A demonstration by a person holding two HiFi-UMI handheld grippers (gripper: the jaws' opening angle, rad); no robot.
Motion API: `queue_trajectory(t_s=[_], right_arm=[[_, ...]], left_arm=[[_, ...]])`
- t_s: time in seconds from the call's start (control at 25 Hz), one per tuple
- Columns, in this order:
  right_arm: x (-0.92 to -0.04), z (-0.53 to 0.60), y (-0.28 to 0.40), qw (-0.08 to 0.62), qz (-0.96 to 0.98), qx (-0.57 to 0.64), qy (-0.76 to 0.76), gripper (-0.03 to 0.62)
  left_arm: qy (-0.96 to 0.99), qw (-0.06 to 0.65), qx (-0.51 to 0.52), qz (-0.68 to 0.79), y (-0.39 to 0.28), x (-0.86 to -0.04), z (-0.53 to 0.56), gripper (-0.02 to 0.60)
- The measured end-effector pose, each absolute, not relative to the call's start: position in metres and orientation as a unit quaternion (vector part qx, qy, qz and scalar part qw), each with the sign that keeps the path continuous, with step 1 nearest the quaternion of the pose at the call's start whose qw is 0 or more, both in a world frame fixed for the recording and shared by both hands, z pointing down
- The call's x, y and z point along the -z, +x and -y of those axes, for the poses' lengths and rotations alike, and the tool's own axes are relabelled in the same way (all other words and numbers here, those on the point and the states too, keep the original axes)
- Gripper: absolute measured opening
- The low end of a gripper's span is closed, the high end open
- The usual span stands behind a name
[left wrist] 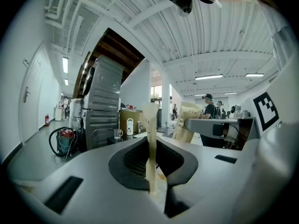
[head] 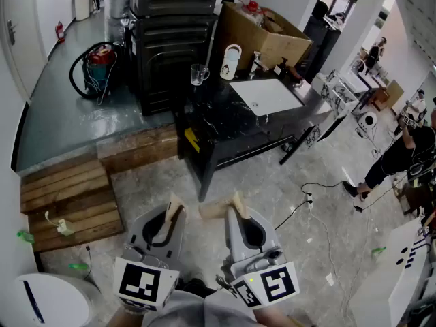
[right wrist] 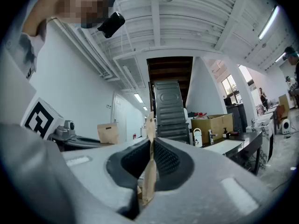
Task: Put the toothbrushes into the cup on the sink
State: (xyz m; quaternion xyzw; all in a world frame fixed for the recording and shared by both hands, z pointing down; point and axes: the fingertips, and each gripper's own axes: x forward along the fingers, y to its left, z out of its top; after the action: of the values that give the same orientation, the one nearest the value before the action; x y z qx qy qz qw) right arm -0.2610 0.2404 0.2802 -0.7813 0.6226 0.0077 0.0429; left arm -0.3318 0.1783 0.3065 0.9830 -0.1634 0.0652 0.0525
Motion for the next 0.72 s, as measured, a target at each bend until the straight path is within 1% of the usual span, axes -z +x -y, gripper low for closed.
queue_trajectory(t_s=[0.4, 0.72], right_arm=[[-0.28, -0.236, -0.264, 0.041, -0.619, -0.006, -0.784, 0.009], [-0.28, -0.228, -0.265, 0.052, -0.608, -0.002, -0.792, 0.009]], left_arm=[[0.984, 0.054, -0.064, 0.156, -0.333, -0.306, -0.174, 0.032], [0.985, 0.055, -0.059, 0.154, -0.339, -0.306, -0.163, 0.032]])
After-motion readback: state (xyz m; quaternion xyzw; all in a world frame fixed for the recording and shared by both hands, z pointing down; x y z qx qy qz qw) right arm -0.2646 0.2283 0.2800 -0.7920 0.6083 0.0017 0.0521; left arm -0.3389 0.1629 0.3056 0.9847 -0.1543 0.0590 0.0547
